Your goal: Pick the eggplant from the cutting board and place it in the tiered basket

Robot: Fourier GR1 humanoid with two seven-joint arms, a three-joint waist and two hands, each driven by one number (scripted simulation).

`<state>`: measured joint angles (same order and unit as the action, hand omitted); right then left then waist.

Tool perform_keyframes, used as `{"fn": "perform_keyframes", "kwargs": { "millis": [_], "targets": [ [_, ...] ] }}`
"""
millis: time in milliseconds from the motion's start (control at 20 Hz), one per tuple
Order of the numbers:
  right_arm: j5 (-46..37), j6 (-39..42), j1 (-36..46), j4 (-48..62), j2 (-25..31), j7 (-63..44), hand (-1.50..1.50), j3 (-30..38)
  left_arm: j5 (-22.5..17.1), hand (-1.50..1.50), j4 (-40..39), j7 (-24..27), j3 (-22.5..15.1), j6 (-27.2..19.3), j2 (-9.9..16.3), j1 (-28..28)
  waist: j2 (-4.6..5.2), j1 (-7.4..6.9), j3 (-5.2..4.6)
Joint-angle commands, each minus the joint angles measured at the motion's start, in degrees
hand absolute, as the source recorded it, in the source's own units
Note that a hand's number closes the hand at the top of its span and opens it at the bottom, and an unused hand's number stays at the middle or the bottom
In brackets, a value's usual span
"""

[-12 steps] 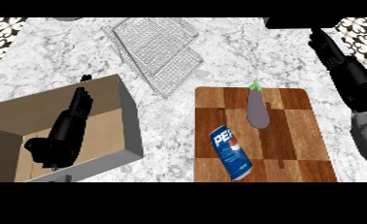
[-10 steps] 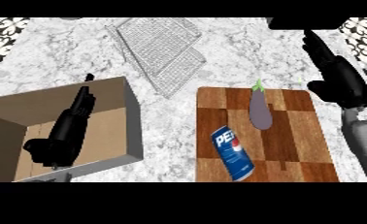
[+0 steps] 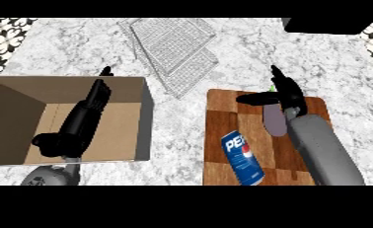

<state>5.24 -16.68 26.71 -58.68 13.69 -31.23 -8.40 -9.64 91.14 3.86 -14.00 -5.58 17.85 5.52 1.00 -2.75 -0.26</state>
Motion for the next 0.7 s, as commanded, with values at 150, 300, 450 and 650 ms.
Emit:
{"fn": "perform_keyframes", "kwargs": {
  "millis": [150,300,450,650],
  "targets": [
    [-6.14,-2.67,20.08,15.58,-4.06,-8.36,-1.5,-2.06,0.03,0.0,-10.84,1.41,-1.15,2.65,-3.12,1.57,0.04,0.49,0.21],
    [-6.31,9.67,26.52,17.25,2.47,-17.39,-1.5,-4.47,-0.59,0.0,-10.23,1.61,-0.64,3.64,-2.92,1.62,-0.02,0.52,0.12],
    [-7.61,23.24,31.56,19.86,6.19,-24.7,-1.5,-9.21,-0.37,0.0,-9.87,1.02,-0.36,3.7,-2.51,2.28,0.34,-0.47,-0.06],
    [-4.72,40.65,35.77,23.87,4.29,-32.17,-1.5,-12.36,-0.77,0.0,-8.87,0.84,-0.98,4.36,-3.16,1.88,0.61,-2.07,-0.06]
  ]
}}
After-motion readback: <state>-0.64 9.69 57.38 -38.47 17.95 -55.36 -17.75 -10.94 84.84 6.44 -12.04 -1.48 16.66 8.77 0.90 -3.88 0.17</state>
